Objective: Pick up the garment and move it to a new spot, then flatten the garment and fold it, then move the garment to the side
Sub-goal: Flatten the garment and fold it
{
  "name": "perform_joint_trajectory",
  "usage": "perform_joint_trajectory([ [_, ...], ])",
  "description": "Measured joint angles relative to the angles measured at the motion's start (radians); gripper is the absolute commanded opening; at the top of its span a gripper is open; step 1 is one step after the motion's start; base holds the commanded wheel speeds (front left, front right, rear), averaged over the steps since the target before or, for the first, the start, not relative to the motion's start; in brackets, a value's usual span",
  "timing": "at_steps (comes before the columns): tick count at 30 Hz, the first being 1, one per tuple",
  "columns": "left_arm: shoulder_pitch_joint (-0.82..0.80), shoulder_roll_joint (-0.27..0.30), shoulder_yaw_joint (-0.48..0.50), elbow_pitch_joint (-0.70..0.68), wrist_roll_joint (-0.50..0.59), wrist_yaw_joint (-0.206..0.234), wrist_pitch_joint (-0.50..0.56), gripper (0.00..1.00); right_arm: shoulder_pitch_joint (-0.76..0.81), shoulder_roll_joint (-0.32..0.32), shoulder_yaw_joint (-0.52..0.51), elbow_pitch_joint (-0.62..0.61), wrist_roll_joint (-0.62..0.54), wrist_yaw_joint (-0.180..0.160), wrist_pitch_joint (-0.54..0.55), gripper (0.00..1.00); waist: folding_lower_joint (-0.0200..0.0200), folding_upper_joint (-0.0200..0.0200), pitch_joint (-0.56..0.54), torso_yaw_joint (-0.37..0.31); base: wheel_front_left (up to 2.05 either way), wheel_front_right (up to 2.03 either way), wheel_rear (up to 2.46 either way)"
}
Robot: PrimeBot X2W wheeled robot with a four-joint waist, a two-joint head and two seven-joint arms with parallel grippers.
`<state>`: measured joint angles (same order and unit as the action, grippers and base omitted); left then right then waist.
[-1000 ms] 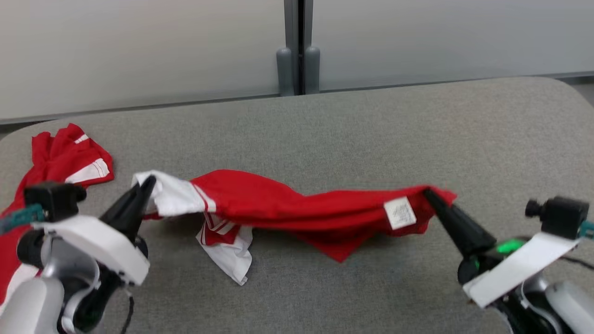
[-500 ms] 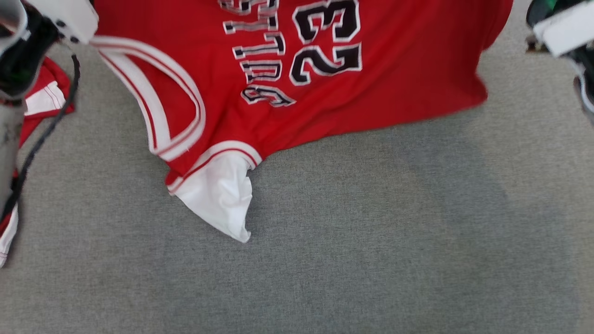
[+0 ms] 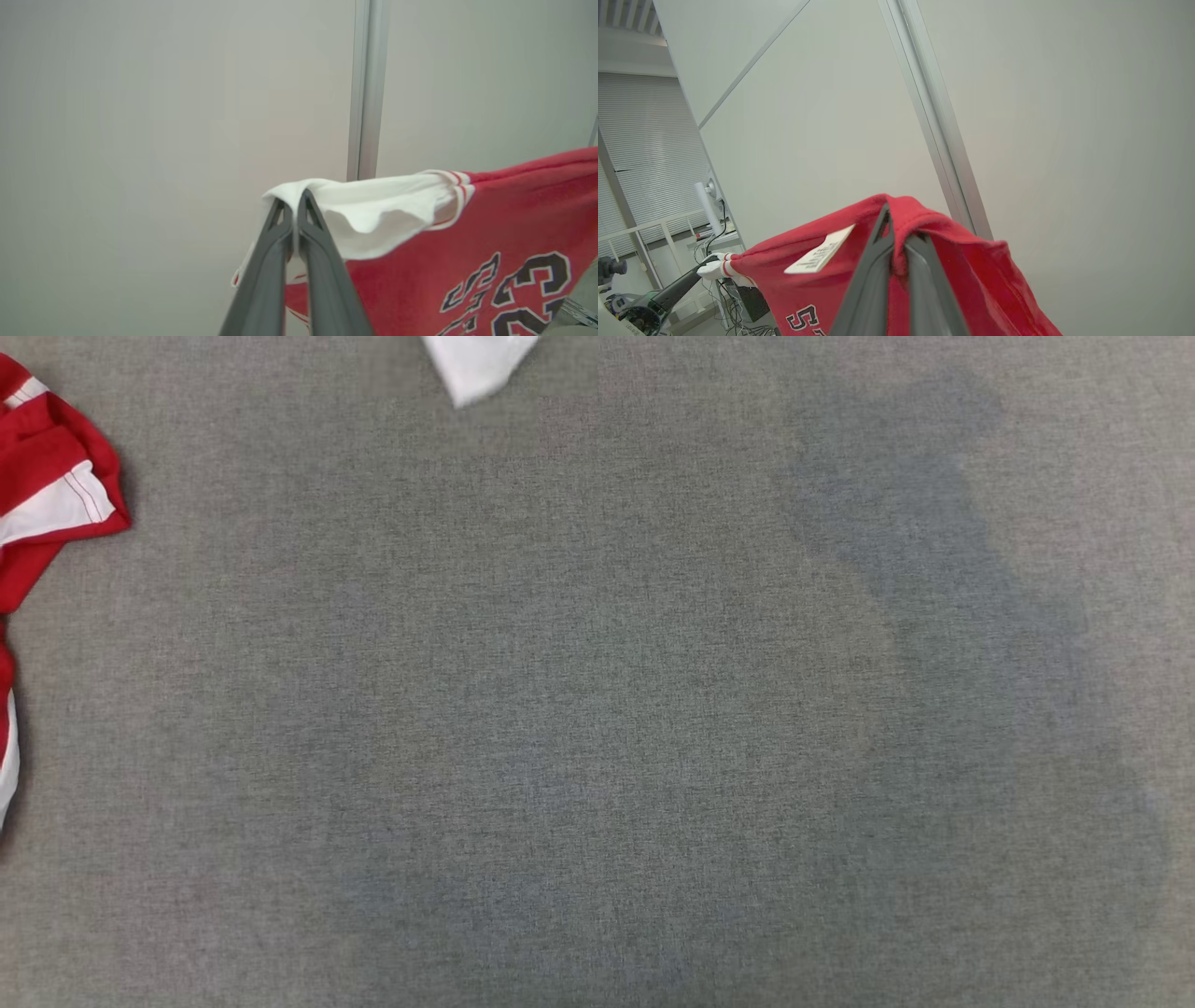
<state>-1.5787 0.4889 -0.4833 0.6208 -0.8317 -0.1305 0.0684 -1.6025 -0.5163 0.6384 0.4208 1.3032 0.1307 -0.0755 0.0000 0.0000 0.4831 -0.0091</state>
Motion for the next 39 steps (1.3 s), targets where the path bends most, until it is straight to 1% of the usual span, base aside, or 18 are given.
perform_joint_trajectory([
  [4, -0.005, 0.015, -0.068, 0.009, -0.045, 0.000, 0.002, 0.00, 0.007, -0.025, 0.079, 0.020, 0.005, 0.000, 0.008, 0.00, 0.0000, 0.0000, -0.011, -0.001, 0.00, 0.00, 0.00],
  [6, 0.024, 0.030, -0.102, 0.007, -0.074, 0.000, 0.012, 0.00, 0.048, -0.032, 0.126, 0.027, 0.015, 0.000, 0.021, 0.00, 0.0000, 0.0000, -0.022, 0.000, 0.00, 0.00, 0.00],
  [10, 0.156, 0.069, -0.187, 0.005, -0.131, 0.000, 0.038, 0.00, 0.181, -0.047, 0.215, 0.019, 0.071, 0.000, 0.034, 0.00, 0.0000, 0.0000, -0.058, 0.002, 0.00, 0.00, 0.00],
  [11, 0.156, 0.069, -0.187, 0.005, -0.131, 0.000, 0.038, 0.00, 0.181, -0.047, 0.215, 0.019, 0.071, 0.000, 0.034, 0.00, 0.0000, 0.0000, -0.058, 0.002, 0.00, 0.00, 0.00],
  [16, 0.381, 0.115, -0.281, -0.027, -0.212, 0.000, 0.077, 0.00, 0.395, -0.080, 0.327, -0.022, 0.142, 0.000, 0.051, 0.00, 0.0000, 0.0000, -0.137, 0.004, 0.00, 0.00, 0.00],
  [20, 0.577, 0.174, -0.336, -0.075, -0.320, 0.000, 0.185, 0.00, 0.549, -0.103, 0.421, -0.065, 0.194, 0.000, 0.107, 0.00, 0.0000, 0.0000, -0.220, 0.004, 0.00, 0.00, 0.00],
  [23, 0.716, 0.231, -0.373, -0.144, -0.410, 0.000, 0.286, 0.00, 0.643, -0.128, 0.477, -0.110, 0.233, 0.000, 0.160, 0.00, 0.0000, 0.0000, -0.286, 0.002, 0.00, 0.00, 0.00],
  [25, 0.797, 0.264, -0.399, -0.199, -0.449, 0.001, 0.346, 0.00, 0.697, -0.151, 0.507, -0.135, 0.253, 0.000, 0.191, 0.00, 0.0000, 0.0000, -0.329, 0.001, 0.00, 0.00, 0.00],
  [28, 0.899, 0.315, -0.431, -0.296, -0.495, 0.032, 0.415, 0.00, 0.767, -0.184, 0.556, -0.170, 0.276, 0.000, 0.252, 0.00, 0.0000, 0.0000, -0.388, 0.000, 0.00, 0.00, 0.00],
  [33, 1.045, 0.410, -0.479, -0.489, -0.581, 0.107, 0.523, 0.00, 0.861, -0.245, 0.604, -0.208, 0.314, 0.000, 0.360, 0.00, 0.0000, 0.0000, -0.473, -0.004, 0.00, 0.00, 0.00],
  [36, 1.106, 0.478, -0.500, -0.614, -0.616, 0.152, 0.570, 0.00, 0.902, -0.295, 0.615, -0.224, 0.334, 0.000, 0.421, 0.00, 0.0000, 0.0000, -0.505, -0.010, 0.00, 0.00, 0.00],
  [39, 1.151, 0.530, -0.511, -0.723, -0.658, 0.198, 0.604, 0.00, 0.945, -0.351, 0.626, -0.252, 0.339, 0.000, 0.461, 0.00, 0.0000, 0.0000, -0.522, -0.017, 0.00, 0.00, 0.00],
])
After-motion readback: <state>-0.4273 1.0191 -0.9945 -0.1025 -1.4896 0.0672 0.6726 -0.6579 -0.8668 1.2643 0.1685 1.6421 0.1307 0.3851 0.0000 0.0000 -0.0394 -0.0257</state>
